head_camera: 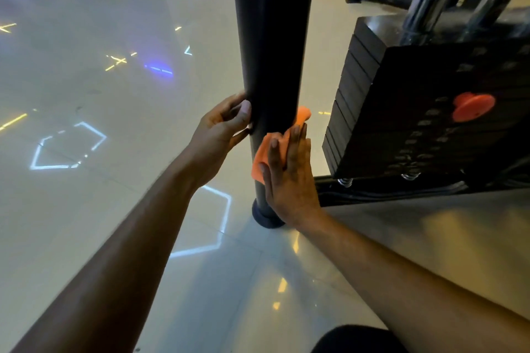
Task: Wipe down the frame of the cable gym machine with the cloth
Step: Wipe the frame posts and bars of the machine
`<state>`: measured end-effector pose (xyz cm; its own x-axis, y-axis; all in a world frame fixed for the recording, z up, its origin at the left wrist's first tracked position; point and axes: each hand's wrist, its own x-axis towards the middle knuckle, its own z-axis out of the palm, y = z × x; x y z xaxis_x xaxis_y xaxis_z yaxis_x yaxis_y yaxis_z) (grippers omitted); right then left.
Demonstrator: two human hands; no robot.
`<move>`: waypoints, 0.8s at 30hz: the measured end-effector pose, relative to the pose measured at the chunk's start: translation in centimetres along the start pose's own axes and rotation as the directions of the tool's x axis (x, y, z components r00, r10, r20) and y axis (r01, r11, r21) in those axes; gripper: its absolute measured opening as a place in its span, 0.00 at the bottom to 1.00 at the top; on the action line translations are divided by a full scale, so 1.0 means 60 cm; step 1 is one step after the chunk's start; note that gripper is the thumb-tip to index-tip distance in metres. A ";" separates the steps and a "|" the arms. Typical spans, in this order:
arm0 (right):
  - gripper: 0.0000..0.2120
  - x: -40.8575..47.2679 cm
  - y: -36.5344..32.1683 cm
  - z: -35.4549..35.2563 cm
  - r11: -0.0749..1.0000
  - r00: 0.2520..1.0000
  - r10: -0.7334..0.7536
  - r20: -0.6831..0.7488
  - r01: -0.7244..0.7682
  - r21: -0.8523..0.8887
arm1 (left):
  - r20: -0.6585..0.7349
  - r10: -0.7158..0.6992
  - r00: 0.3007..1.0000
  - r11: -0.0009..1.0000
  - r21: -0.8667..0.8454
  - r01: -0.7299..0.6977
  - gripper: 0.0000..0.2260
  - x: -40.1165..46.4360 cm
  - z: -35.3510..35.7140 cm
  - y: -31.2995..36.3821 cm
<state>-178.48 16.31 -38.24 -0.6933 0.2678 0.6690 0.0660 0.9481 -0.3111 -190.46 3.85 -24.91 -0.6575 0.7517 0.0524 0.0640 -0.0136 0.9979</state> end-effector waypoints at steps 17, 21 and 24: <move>0.42 -0.081 0.019 0.074 0.993 0.997 0.079 0.007 -0.079 -0.089 | 0.040 -0.023 0.999 1.000 -0.020 0.024 0.20 0.006 0.000 -0.067; 0.45 -0.044 -0.009 0.064 0.994 0.994 0.106 -0.036 -0.105 0.010 | 0.075 -0.048 0.996 0.999 -0.014 0.049 0.21 0.000 0.008 -0.097; 0.48 -0.010 -0.017 0.051 0.991 0.982 0.131 -0.134 -0.126 0.046 | 0.078 -0.064 0.995 0.998 -0.013 0.065 0.21 -0.005 0.007 -0.112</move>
<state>-180.34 14.64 -40.35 -0.5762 0.4105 0.7067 0.1197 0.8978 -0.4239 -190.37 3.99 -31.64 -0.5998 0.8000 -0.0148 0.0108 0.0266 0.9996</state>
